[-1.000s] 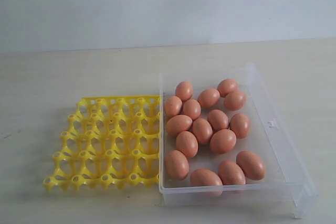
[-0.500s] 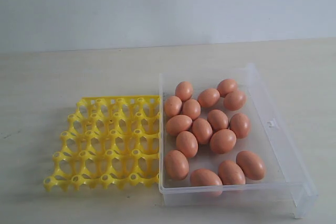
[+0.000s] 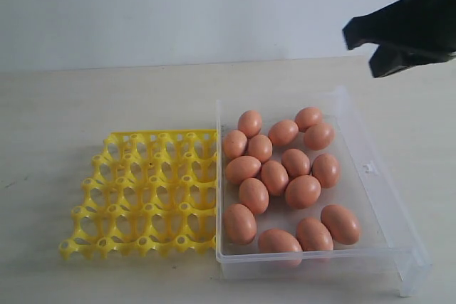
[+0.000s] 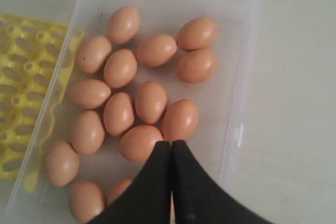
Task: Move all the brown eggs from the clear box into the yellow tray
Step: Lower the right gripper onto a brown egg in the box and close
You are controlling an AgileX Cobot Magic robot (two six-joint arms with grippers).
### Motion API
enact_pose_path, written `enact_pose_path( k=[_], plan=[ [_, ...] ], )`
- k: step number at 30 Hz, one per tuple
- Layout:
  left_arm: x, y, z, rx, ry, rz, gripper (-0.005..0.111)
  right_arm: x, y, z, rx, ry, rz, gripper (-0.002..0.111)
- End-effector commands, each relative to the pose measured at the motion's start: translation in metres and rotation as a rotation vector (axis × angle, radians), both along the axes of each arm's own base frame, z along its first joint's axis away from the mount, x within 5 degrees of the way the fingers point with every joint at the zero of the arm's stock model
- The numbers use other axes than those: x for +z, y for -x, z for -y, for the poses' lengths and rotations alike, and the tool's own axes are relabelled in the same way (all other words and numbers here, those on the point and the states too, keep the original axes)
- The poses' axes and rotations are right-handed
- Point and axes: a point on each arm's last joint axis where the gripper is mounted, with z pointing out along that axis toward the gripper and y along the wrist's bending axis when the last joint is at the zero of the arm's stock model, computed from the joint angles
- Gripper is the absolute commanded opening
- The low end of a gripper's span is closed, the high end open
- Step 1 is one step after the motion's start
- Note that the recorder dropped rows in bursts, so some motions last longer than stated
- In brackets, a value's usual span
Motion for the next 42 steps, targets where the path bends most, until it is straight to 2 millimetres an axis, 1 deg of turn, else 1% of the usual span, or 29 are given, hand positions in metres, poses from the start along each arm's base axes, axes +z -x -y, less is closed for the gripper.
enact_pose_path(
  k=[1,3,7,9,11,16,18,22,25,30,33,37,41,42],
  plan=[
    [0.003,0.000,0.000,0.001,0.007,0.021,0.000,-0.024,-0.028,-0.022,0.044,0.066,-0.154,0.015],
    [0.003,0.000,0.000,0.001,0.007,0.021,0.000,-0.037,-0.039,-0.029,0.044,0.066,-0.220,0.027],
    [0.003,0.000,0.000,0.001,0.007,0.021,0.000,-0.060,-0.054,-0.039,0.055,0.088,-0.298,0.051],
    [0.003,0.000,0.000,0.001,0.007,0.021,0.000,-0.071,-0.061,-0.044,0.053,0.078,-0.329,0.059],
    [0.003,0.000,0.000,0.001,0.007,0.021,0.000,-0.078,-0.068,-0.048,0.051,0.073,-0.345,0.063],
    [0.003,0.000,0.000,0.001,0.007,0.021,0.000,-0.097,-0.082,-0.059,0.060,0.076,-0.376,0.063],
    [0.003,0.000,0.000,0.001,0.007,0.021,0.000,-0.107,-0.088,-0.062,0.061,0.084,-0.396,0.063],
    [0.003,0.000,0.000,0.001,0.007,0.021,0.000,-0.129,-0.098,-0.063,0.068,0.130,-0.436,0.063],
    [0.003,0.000,0.000,0.001,0.007,0.021,0.000,-0.140,-0.104,-0.063,0.073,0.168,-0.446,0.063],
    [0.003,0.000,0.000,0.001,0.007,0.021,0.000,-0.158,-0.110,-0.065,0.073,0.188,-0.470,0.063],
    [0.003,0.000,0.000,0.001,0.007,0.021,0.000,-0.167,-0.114,-0.066,0.071,0.182,-0.453,0.063],
    [0.003,0.000,0.000,0.001,0.007,0.021,0.000,-0.172,-0.118,-0.068,0.090,0.174,-0.415,0.063],
    [0.003,0.000,0.000,0.001,0.007,0.021,0.000,-0.186,-0.120,-0.069,0.091,0.180,-0.434,0.063],
    [0.003,0.000,0.000,0.001,0.007,0.021,0.000,-0.193,-0.120,-0.069,0.091,0.186,-0.449,0.063]
  ],
)
